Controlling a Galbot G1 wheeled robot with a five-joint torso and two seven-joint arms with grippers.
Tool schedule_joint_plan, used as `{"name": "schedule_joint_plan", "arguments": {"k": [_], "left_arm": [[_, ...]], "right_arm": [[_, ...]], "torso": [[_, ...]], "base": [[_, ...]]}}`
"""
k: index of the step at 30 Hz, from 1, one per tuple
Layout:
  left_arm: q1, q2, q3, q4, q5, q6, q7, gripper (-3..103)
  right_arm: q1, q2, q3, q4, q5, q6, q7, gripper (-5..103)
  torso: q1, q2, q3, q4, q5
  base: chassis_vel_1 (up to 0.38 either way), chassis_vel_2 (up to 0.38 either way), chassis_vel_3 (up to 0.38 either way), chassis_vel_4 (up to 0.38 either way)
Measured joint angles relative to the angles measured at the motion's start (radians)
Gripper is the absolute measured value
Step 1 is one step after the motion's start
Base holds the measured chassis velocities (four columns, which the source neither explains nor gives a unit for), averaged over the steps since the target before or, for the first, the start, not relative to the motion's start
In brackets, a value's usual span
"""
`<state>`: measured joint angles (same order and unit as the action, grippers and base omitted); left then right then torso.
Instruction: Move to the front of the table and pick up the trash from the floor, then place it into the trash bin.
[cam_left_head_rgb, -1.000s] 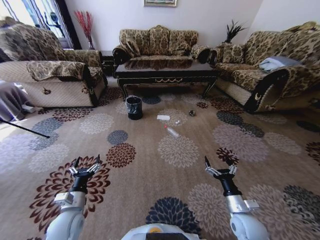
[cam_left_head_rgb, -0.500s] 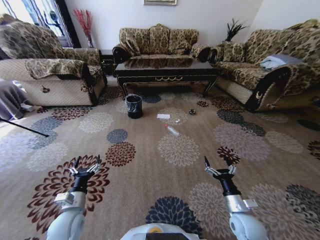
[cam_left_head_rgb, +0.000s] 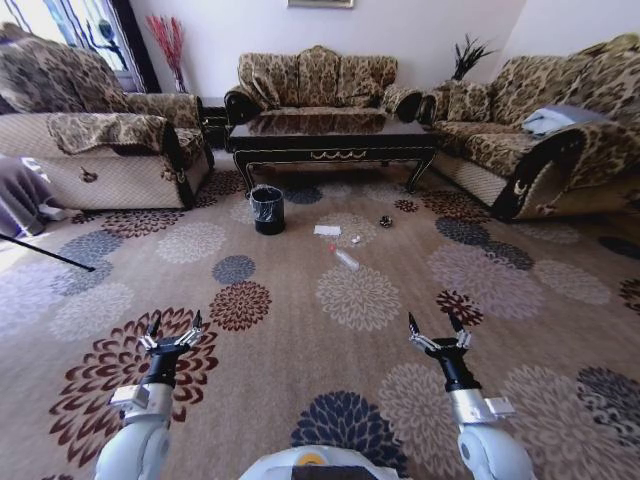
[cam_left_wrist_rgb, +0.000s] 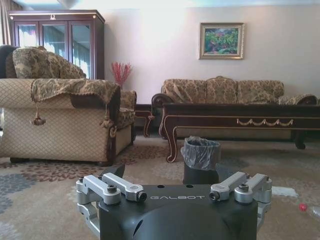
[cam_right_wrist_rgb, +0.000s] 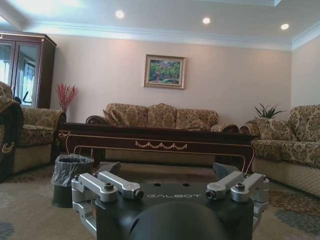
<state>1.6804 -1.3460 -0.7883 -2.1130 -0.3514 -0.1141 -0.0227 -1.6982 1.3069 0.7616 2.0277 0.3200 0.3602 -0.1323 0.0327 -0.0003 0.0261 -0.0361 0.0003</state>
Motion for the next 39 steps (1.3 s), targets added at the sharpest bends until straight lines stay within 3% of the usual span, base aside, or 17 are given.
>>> {"name": "schedule_joint_plan", "arguments": {"k": [39], "left_arm": [[-0.003, 0.007, -0.001, 0.018, -0.006, -0.033, 0.002, 100]], "right_arm": [[-0.009, 0.006, 0.005, 0.010, -0.003, 0.006, -0.015, 100]], "torso": [[0.001, 0.000, 0.004, 0.0000, -0.0003]], "base": [[-0.017, 0.023, 0.020, -0.026]]}}
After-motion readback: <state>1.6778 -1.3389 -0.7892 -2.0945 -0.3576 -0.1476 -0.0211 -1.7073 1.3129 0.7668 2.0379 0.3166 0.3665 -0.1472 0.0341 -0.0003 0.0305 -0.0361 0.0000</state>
